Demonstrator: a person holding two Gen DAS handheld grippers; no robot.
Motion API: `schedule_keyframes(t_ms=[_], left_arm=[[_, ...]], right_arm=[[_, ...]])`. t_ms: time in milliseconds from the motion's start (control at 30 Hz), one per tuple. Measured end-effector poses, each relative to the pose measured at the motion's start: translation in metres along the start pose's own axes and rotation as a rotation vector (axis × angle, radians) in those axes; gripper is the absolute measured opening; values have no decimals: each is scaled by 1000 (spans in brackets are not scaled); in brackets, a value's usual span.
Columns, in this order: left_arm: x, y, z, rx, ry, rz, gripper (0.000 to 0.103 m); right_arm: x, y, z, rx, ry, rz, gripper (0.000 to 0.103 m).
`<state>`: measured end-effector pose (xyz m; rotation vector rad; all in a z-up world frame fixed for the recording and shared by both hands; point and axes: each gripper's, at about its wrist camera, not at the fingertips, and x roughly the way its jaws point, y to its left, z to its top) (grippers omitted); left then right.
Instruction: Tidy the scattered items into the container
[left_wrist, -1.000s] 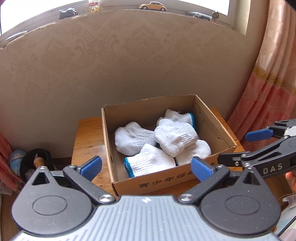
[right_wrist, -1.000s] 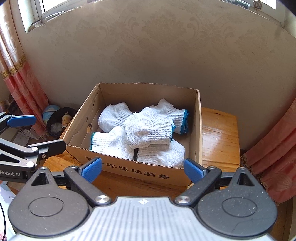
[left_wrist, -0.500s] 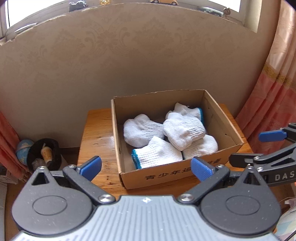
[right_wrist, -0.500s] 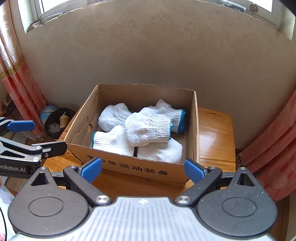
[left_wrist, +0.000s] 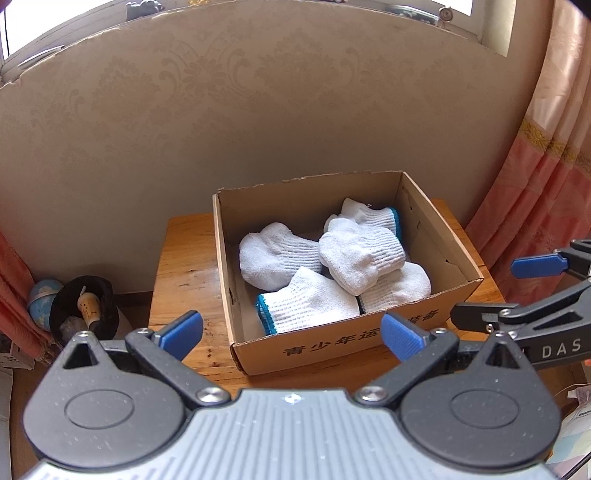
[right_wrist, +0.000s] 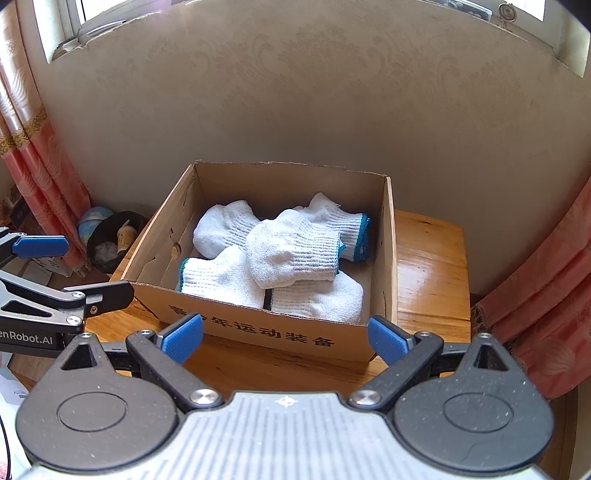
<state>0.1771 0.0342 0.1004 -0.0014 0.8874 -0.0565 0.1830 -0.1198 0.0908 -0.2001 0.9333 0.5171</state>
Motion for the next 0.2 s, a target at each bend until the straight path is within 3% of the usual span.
schedule_keyframes(t_ms=[200], left_arm=[[2,3,1,-9,11,-10,102]], right_arm=[[1,0,0,-3,2,2,98]])
